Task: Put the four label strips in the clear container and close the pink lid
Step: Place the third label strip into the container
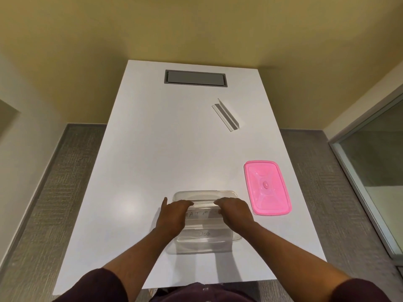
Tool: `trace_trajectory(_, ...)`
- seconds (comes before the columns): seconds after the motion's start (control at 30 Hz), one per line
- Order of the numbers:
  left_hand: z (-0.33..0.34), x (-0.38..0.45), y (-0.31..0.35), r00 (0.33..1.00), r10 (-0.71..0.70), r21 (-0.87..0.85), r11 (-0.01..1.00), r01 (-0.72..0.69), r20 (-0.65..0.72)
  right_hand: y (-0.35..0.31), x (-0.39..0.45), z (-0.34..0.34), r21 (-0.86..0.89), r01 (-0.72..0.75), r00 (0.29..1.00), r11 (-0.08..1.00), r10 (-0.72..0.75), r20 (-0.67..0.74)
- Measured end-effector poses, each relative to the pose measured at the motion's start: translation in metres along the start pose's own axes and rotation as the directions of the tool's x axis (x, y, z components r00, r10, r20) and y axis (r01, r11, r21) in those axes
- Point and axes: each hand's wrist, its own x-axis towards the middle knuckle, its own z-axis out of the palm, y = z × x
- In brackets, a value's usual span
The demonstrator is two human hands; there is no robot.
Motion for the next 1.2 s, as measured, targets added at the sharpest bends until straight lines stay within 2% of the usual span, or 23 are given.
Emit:
trace_trajectory(0.2, 0.011, 0.011, 0.002, 0.999, -0.029, 0.078, 0.997, 0.026, 0.037, -0.003, 0.006, 0.018, -0.097, -0.021, 0.998, 0.995, 0.027, 0.059)
trace_trajectory(0.4, 0.022, 0.023, 0.0, 0.997, -0.074, 0.089, 0.993, 0.072, 0.02, -0.003, 0.016, 0.029, -0.085, -0.026, 0.999, 0.996, 0.03, 0.042)
trace_trajectory(0.57, 0.027, 0.025, 0.0, 0.998, -0.06, 0.13, 0.99, 0.061, -0.008, -0.001, 0.017, 0.032, -0.074, -0.029, 0.999, 0.997, 0.03, 0.021)
trace_trajectory(0.7, 0.025, 0.022, 0.0, 1.0, -0.02, 0.138, 0.99, 0.017, 0.019, 0.002, 0.016, 0.033, -0.05, -0.017, 1.0, 0.999, 0.018, 0.011)
trace_trajectory(0.83, 0.014, 0.019, 0.0, 0.999, 0.044, 0.14, 0.989, -0.043, -0.006, 0.003, 0.015, 0.024, 0.126, -0.05, 0.995, 0.991, 0.06, -0.083)
trace_trajectory(0.93, -0.007, 0.026, 0.007, 0.991, 0.094, 0.153, 0.985, -0.078, -0.1, 0.005, 0.018, 0.008, 0.309, -0.035, 0.968, 0.95, 0.11, -0.226)
trace_trajectory(1.0, -0.024, 0.035, 0.014, 0.974, 0.102, 0.102, 0.991, -0.082, -0.204, 0.008, 0.025, -0.007, 0.439, -0.041, 0.948, 0.897, 0.174, -0.268)
trace_trajectory(1.1, -0.051, 0.056, 0.024, 0.947, -0.024, -0.128, 0.992, -0.018, -0.321, 0.019, 0.043, -0.03, 0.55, -0.077, 0.911, 0.832, 0.283, -0.301)
trace_trajectory(1.2, -0.068, 0.089, 0.028, 0.943, -0.12, -0.224, 0.973, 0.05, -0.311, 0.036, 0.072, -0.05, 0.593, -0.127, 0.895, 0.795, 0.35, -0.277)
